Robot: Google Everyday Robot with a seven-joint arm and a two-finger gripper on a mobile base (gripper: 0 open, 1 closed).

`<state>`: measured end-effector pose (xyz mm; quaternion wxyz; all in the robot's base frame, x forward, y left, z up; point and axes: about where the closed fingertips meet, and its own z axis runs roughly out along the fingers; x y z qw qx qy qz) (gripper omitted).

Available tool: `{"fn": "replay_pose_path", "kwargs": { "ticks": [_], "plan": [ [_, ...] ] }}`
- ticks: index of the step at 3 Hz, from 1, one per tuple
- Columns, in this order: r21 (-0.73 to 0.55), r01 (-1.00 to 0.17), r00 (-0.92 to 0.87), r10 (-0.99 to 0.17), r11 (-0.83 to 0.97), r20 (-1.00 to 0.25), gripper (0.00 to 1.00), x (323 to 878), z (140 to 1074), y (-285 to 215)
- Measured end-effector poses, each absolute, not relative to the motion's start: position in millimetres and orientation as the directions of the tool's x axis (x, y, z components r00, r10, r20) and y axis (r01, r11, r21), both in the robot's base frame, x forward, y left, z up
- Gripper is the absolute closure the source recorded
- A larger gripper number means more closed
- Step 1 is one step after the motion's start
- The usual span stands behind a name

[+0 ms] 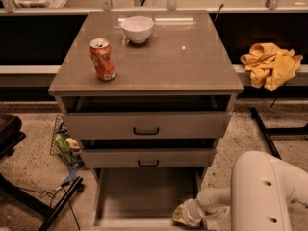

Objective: Open bottom drawer

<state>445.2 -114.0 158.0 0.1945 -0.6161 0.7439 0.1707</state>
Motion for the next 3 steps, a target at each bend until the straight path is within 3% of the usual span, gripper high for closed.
{"fn": "replay_pose_path", "kwargs": {
  "ticks": [2, 3],
  "plan": [
    [-0.018, -0.968, -0.201, -0.813, 0.252, -0.547, 1.0, 478.0, 154.1, -129.1],
    [0.025, -0.964, -0.239, -0.819, 0.265, -0.522, 1.0, 455.2, 160.5, -136.9]
  ]
}}
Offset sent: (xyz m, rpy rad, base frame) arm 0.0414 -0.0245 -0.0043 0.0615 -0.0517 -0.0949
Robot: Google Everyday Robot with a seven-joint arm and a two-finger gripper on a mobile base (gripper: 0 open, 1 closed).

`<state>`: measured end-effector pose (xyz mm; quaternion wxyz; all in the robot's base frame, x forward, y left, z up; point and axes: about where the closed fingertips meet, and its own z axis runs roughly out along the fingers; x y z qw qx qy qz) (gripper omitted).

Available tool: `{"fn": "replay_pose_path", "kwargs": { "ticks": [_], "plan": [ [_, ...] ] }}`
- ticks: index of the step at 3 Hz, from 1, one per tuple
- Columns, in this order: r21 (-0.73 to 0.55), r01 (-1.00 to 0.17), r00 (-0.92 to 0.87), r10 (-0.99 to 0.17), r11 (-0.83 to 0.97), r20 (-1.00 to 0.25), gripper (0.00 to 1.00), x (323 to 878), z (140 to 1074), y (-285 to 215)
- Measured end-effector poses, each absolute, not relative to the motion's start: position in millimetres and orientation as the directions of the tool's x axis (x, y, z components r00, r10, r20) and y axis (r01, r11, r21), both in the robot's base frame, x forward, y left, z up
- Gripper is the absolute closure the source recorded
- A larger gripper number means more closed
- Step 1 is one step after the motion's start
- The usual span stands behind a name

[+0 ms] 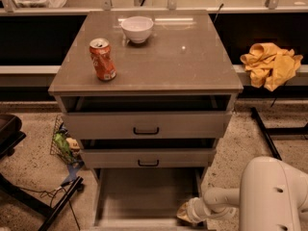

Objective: Open bottom drawer

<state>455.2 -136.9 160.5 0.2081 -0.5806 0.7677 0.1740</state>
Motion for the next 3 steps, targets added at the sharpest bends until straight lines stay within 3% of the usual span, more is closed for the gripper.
{"fn": "replay_pose_path", "kwargs": {
  "ticks": [2, 3],
  "plan": [
    [0.118, -0.955, -0.295, -0.829, 0.272, -0.475, 1.0, 389.4, 171.1, -135.8],
    [0.119, -0.955, -0.295, -0.829, 0.272, -0.475, 1.0, 389.5, 171.1, -135.8]
  ]
}}
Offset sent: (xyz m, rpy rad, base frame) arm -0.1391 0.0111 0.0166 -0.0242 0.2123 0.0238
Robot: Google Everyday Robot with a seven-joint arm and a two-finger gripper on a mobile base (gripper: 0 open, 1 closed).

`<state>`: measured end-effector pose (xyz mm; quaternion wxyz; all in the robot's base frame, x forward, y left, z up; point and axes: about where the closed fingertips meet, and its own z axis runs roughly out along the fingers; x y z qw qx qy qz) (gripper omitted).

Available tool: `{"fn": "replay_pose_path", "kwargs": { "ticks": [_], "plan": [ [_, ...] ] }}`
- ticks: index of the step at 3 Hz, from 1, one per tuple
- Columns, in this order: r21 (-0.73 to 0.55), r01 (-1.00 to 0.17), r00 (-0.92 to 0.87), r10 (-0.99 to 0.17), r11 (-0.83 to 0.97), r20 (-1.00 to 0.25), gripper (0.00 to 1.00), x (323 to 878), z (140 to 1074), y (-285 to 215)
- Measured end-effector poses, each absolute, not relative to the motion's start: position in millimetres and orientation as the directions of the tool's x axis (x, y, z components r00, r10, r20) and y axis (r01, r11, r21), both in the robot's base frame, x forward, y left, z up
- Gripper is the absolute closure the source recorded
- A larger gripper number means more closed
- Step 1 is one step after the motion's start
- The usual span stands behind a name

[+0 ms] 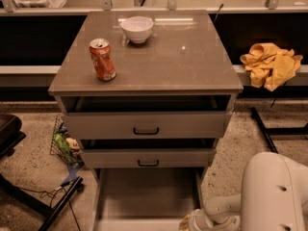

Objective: Open bottom drawer

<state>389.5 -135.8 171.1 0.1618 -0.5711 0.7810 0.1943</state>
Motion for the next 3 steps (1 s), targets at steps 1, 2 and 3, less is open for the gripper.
{"fn": "replay_pose_path", "kwargs": {
  "ticks": [1, 2, 3],
  "plan": [
    [0.121, -0.955, -0.296, -0.829, 0.271, -0.475, 0.82, 388.3, 170.3, -134.6],
    [0.124, -0.955, -0.296, -0.828, 0.27, -0.476, 0.59, 387.1, 169.6, -133.4],
    [0.126, -0.955, -0.296, -0.828, 0.268, -0.476, 0.36, 385.9, 168.9, -132.3]
  ]
}}
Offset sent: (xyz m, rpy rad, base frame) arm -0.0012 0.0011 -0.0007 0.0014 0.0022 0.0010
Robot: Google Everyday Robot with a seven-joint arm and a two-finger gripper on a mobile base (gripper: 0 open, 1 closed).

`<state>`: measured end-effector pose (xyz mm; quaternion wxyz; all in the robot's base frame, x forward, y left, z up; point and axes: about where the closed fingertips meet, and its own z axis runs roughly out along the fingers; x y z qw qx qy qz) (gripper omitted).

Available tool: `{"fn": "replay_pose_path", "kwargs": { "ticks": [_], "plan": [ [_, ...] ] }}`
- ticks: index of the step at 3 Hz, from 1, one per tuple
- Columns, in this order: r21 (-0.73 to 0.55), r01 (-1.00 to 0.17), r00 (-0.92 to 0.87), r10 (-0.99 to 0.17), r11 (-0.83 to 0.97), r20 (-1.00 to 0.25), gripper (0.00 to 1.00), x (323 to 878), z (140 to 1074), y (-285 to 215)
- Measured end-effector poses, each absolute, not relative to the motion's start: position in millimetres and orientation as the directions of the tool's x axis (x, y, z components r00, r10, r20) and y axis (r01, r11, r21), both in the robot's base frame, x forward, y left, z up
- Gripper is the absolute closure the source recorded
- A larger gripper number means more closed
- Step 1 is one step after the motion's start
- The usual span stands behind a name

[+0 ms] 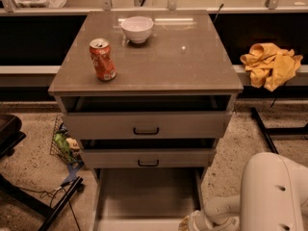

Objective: Open bottom drawer

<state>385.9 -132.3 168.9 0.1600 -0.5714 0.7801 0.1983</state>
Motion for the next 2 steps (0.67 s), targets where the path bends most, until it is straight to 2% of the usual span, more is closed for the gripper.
{"fn": "replay_pose_path", "kwargs": {
  "ticks": [1, 2],
  "plan": [
    [0.13, -0.955, -0.296, -0.828, 0.266, -0.477, 0.05, 384.2, 167.9, -130.7],
    [0.131, -0.955, -0.296, -0.828, 0.266, -0.477, 0.0, 385.3, 167.8, -130.3]
  ]
}}
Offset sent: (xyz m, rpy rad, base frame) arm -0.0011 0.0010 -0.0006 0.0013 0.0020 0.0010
